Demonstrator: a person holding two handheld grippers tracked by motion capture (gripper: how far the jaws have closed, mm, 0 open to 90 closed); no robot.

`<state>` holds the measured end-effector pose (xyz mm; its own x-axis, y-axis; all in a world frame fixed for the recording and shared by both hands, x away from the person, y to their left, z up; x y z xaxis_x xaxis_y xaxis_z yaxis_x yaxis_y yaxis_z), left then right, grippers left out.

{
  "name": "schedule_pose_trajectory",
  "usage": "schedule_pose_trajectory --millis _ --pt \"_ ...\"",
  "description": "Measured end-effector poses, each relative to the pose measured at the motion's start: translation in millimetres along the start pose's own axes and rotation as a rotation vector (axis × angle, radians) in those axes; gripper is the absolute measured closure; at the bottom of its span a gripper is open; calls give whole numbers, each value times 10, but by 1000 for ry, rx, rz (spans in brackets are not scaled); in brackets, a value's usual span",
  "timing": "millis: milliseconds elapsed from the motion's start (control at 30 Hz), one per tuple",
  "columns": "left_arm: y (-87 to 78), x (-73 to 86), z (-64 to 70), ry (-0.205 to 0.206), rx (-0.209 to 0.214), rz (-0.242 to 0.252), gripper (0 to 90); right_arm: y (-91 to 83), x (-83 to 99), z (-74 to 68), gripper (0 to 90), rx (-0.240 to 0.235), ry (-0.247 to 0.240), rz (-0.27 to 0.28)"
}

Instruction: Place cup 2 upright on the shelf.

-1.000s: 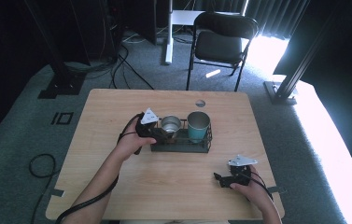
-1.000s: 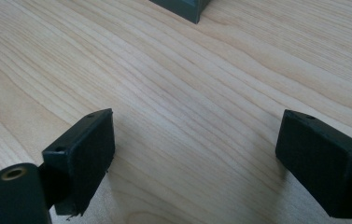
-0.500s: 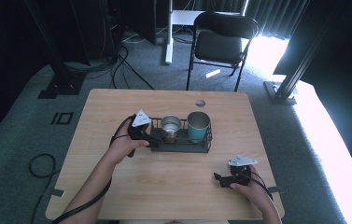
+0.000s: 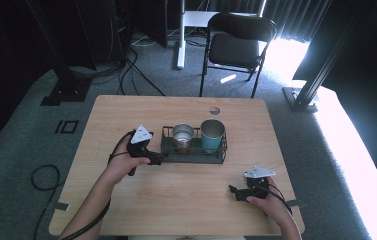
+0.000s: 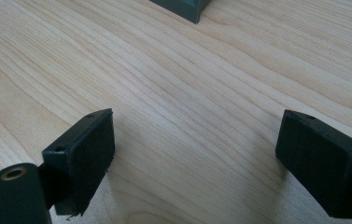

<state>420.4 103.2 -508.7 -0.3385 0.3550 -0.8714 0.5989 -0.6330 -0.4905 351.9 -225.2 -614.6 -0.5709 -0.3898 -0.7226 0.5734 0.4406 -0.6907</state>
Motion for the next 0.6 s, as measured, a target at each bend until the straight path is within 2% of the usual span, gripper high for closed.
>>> schedule_pose_trajectory --millis 600 --pt "-142 452 -106 -56 -53 -33 36 0 0 0 114 0 -1 0"
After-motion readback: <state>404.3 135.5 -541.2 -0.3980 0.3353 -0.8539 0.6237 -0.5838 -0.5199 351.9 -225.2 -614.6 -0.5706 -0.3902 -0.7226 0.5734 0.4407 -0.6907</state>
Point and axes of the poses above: each handheld gripper's, and its own axes: y roughly forward along the jaws, x roughly out of its underside, z roughly to its right, the point moved 8 cm from there along y, roughly forward along the jaws, and after that the axes turned 2 degrees about y, right-handed, at the moved point
